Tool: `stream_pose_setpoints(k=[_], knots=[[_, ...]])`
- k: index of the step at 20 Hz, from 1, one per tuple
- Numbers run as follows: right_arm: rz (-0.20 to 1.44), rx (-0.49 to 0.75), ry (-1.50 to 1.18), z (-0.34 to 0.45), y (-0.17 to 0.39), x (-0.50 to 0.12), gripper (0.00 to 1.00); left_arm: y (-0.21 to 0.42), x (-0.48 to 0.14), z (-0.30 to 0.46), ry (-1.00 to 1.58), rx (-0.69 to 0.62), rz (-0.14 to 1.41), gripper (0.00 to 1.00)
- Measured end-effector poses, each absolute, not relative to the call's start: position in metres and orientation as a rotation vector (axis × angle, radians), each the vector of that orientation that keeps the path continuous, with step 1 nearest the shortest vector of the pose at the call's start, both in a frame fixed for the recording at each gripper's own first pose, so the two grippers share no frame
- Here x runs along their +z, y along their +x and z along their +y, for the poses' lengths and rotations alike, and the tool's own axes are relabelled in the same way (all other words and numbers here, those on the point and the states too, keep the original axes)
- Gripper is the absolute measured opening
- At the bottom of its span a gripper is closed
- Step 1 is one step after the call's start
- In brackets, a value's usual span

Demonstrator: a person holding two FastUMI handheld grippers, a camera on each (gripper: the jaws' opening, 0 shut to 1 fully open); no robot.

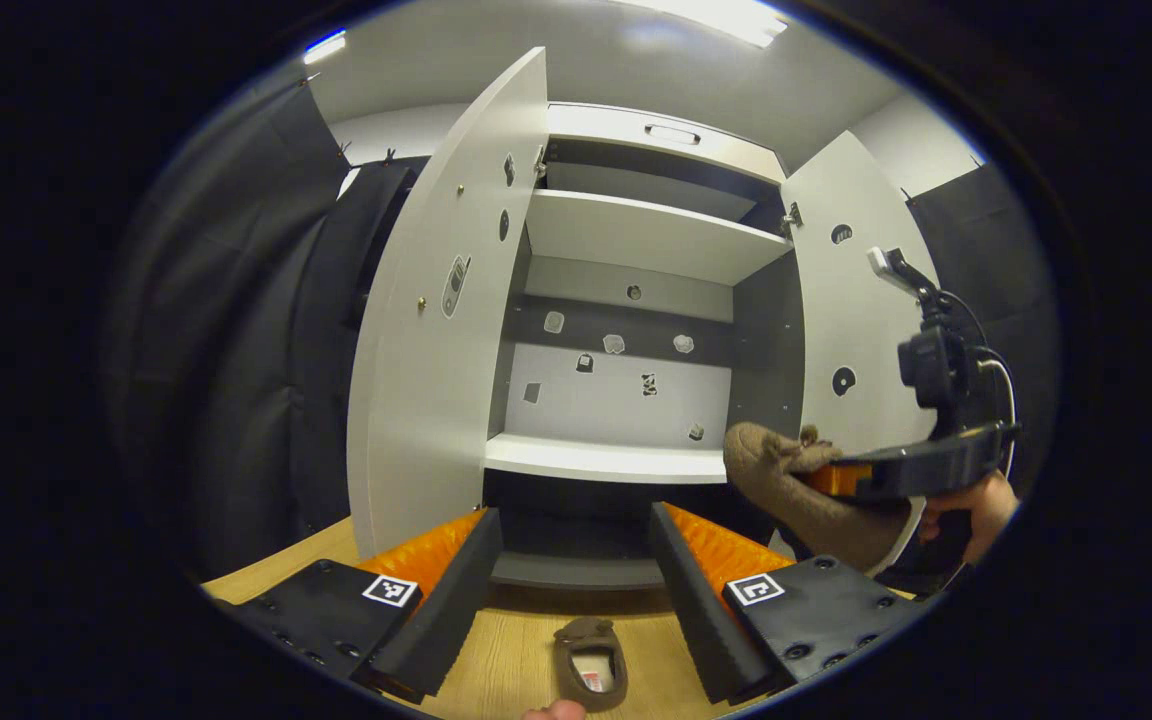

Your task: Grab one shoe with the right hand and put it into the shoe cabinet, grab the other shoe with the left hand and put it into the shoe cabinet; then close the right door with the right hand and the left door with the left hand.

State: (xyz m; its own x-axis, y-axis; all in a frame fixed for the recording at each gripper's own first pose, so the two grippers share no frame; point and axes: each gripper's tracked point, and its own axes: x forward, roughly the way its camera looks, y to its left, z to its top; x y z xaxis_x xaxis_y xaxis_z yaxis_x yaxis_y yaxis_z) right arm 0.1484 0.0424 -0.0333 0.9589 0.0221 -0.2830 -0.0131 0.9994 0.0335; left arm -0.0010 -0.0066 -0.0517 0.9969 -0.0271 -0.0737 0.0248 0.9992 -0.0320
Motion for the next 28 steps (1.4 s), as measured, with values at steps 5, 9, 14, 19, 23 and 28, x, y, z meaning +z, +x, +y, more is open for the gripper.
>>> stream_pose_setpoints(k=[5, 9, 14, 19, 23, 28], knots=[[0.313, -0.007, 0.037, 0.045, 0.270, -0.013, 0.02, -0.009, -0.058, 0.000, -0.035, -0.015, 0.092, 0.96], [0.424, -0.049, 0.011, 0.043, 0.348, -0.041, 0.02, -0.014, -0.061, 0.007, -0.030, 0.003, 0.105, 0.96], [0.566, -0.084, -0.023, 0.040, 0.390, -0.084, 0.03, -0.014, -0.061, 0.016, -0.023, 0.023, 0.107, 0.96], [0.668, -0.108, 0.062, 0.038, 0.400, -0.117, 0.05, -0.010, -0.066, 0.025, -0.042, 0.041, 0.118, 0.99], [0.668, -0.115, 0.062, 0.031, 0.401, -0.118, 0.12, -0.006, -0.068, 0.027, -0.041, 0.047, 0.117, 0.96], [0.668, -0.108, 0.027, 0.023, 0.393, -0.112, 0.31, -0.002, -0.071, 0.025, -0.041, 0.038, 0.117, 0.99]])
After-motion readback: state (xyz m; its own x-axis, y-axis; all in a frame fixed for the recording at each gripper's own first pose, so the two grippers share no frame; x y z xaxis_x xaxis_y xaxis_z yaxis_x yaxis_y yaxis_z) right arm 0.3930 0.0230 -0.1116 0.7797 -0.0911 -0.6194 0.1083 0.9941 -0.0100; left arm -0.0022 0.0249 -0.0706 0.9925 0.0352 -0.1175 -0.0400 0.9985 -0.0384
